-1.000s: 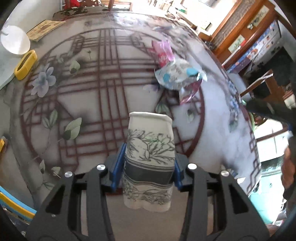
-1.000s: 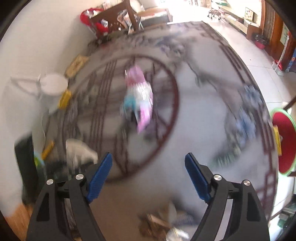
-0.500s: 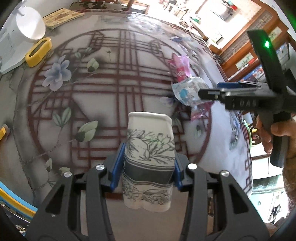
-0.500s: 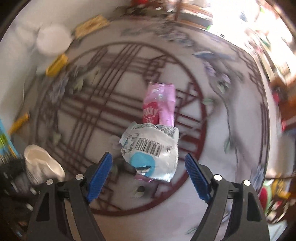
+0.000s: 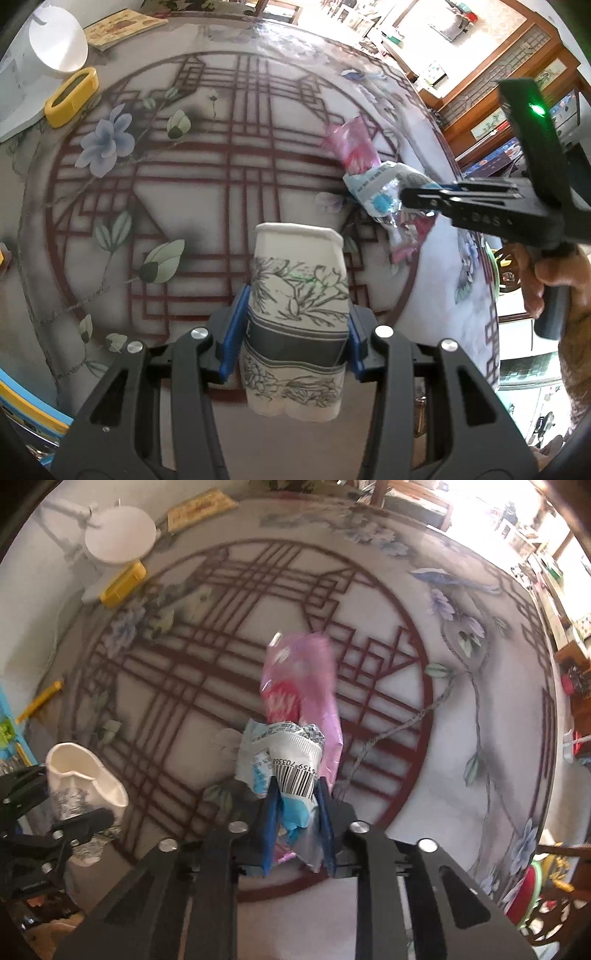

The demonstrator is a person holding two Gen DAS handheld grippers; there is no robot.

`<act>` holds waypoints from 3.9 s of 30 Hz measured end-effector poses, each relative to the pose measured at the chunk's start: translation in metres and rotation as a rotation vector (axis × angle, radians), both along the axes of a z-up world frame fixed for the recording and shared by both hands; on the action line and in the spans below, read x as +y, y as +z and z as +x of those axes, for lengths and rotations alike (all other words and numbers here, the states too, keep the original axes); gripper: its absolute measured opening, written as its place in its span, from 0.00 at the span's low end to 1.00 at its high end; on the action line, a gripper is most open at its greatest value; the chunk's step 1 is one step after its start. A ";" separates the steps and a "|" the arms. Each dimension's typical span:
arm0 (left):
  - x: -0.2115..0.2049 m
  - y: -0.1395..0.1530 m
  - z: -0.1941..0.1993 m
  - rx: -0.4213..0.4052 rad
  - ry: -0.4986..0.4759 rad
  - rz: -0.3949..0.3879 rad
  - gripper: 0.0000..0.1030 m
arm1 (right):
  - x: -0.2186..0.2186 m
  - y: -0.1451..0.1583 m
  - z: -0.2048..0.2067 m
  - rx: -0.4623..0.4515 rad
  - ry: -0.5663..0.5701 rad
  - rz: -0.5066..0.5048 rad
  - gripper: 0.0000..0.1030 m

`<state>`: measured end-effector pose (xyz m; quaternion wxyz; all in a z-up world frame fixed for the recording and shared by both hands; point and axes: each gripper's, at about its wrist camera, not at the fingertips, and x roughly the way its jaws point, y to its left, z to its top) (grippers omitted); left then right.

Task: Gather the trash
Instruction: 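Grasp the white paper cup with the left tool while the right tool grasps the plastic wrapper, then lift the paper cup and wrapper and carry them toward the red bucket, then open both tools over the red bucket to drop the cup and wrapper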

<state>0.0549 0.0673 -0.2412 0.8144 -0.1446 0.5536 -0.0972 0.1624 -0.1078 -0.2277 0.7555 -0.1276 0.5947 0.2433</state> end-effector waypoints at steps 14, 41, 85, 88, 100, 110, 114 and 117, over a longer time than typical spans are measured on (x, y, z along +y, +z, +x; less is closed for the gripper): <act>-0.025 0.022 -0.001 -0.058 -0.056 -0.014 0.42 | -0.035 0.024 -0.046 0.029 -0.173 0.152 0.31; -0.049 0.064 -0.006 -0.161 -0.065 0.053 0.42 | -0.092 0.073 -0.099 -0.107 -0.351 0.266 0.24; -0.222 0.068 -0.002 -0.164 -0.217 0.077 0.42 | -0.288 0.053 -0.146 -0.076 -0.620 0.324 0.25; -0.225 0.068 -0.002 -0.160 -0.198 0.083 0.42 | -0.299 0.050 -0.144 -0.070 -0.620 0.323 0.25; -0.259 0.065 0.007 -0.138 -0.168 0.092 0.42 | -0.348 0.037 -0.138 -0.037 -0.627 0.322 0.25; -0.332 0.061 0.030 -0.128 -0.266 0.070 0.42 | -0.409 0.032 -0.139 -0.038 -0.717 0.315 0.26; -0.369 0.061 0.045 -0.135 -0.328 0.057 0.42 | -0.438 0.032 -0.140 -0.048 -0.769 0.308 0.26; -0.401 0.060 0.055 -0.135 -0.381 0.045 0.42 | -0.462 0.028 -0.141 -0.051 -0.816 0.304 0.26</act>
